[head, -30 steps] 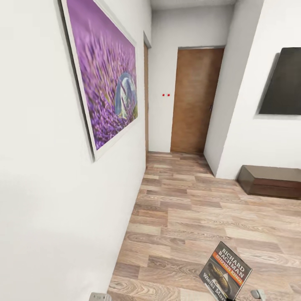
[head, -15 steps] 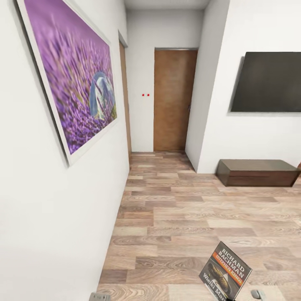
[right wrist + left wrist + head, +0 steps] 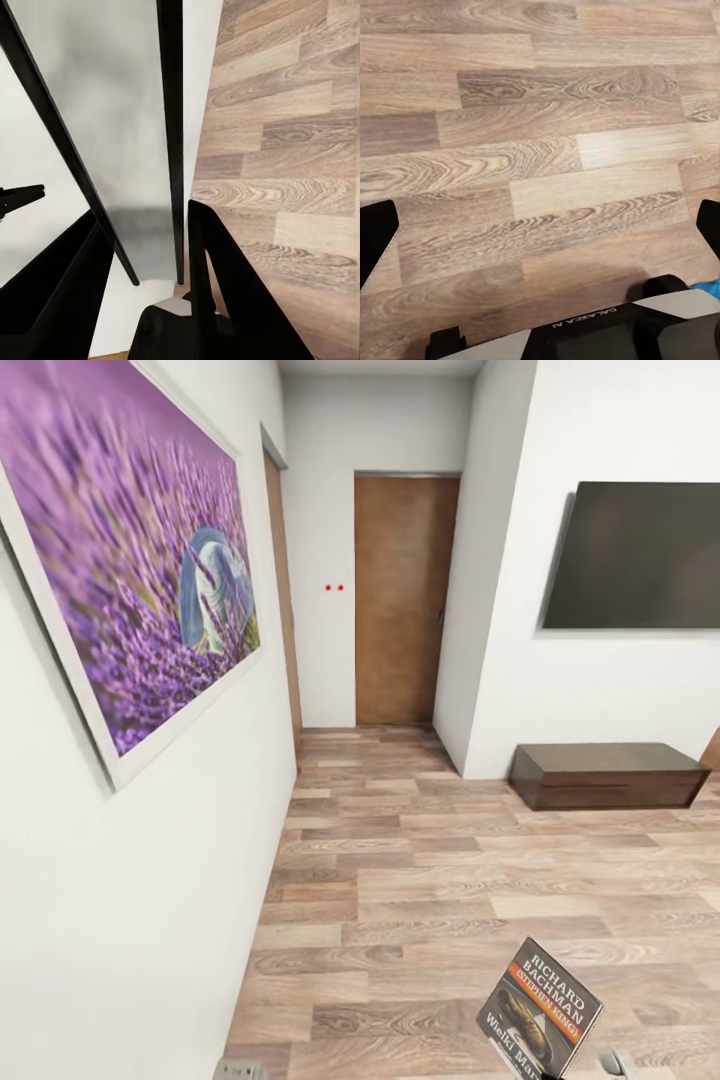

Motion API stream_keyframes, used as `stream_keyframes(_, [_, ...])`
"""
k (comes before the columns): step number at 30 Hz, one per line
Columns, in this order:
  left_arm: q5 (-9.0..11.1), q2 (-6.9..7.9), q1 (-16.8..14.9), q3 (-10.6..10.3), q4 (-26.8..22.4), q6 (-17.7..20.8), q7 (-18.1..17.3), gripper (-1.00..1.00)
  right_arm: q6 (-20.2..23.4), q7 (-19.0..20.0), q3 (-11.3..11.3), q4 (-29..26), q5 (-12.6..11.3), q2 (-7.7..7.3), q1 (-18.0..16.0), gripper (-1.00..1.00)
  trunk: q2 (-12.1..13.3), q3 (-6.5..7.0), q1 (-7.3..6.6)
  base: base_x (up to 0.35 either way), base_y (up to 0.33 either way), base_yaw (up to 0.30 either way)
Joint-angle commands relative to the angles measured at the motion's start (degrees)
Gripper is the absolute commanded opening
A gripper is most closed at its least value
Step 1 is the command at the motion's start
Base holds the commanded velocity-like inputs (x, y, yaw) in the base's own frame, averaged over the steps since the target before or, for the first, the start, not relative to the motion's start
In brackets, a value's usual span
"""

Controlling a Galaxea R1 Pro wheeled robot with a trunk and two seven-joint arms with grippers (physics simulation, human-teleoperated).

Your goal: In the bedroom, move the book from the bed onto either nightstand, and place the two sandals side by side next to the bed.

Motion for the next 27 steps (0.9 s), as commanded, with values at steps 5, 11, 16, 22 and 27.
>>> stream_keyframes(5, [-0.59,0.01,-0.05,0.49,0.05,-0.24,-0.14,1.00,0.23,0.22,-0.34,0.00,0.05,0.01,-0.05,-1.00,-0.10,-0.11,0.06,0.328,0.000,-0.001])
stream_keyframes(11, [-0.59,0.01,-0.06,0.49,0.05,-0.24,-0.14,1.00,0.23,0.22,-0.34,-0.01,0.05,0.01,-0.06,-1.00,-0.10,-0.11,0.06,0.328,0.000,0.000])
stream_keyframes(16, [-0.59,0.01,-0.05,0.49,0.05,-0.24,-0.14,1.00,0.23,0.22,-0.34,-0.01,0.05,0.01,-0.05,-1.00,-0.10,-0.11,0.06,0.328,0.000,0.000])
stream_keyframes(22, [-0.59,0.01,-0.05,0.49,0.05,-0.24,-0.14,1.00,0.23,0.13,-0.35,0.04,0.05,0.01,-0.05,-1.00,-0.10,-0.11,0.06,0.328,0.000,0.000])
stream_keyframes(27, [-0.59,0.01,-0.05,0.49,0.05,-0.24,-0.14,1.00,0.23,0.06,-0.34,0.07,0.05,0.01,-0.05,-1.00,-0.10,-0.11,0.06,0.328,0.000,0.000])
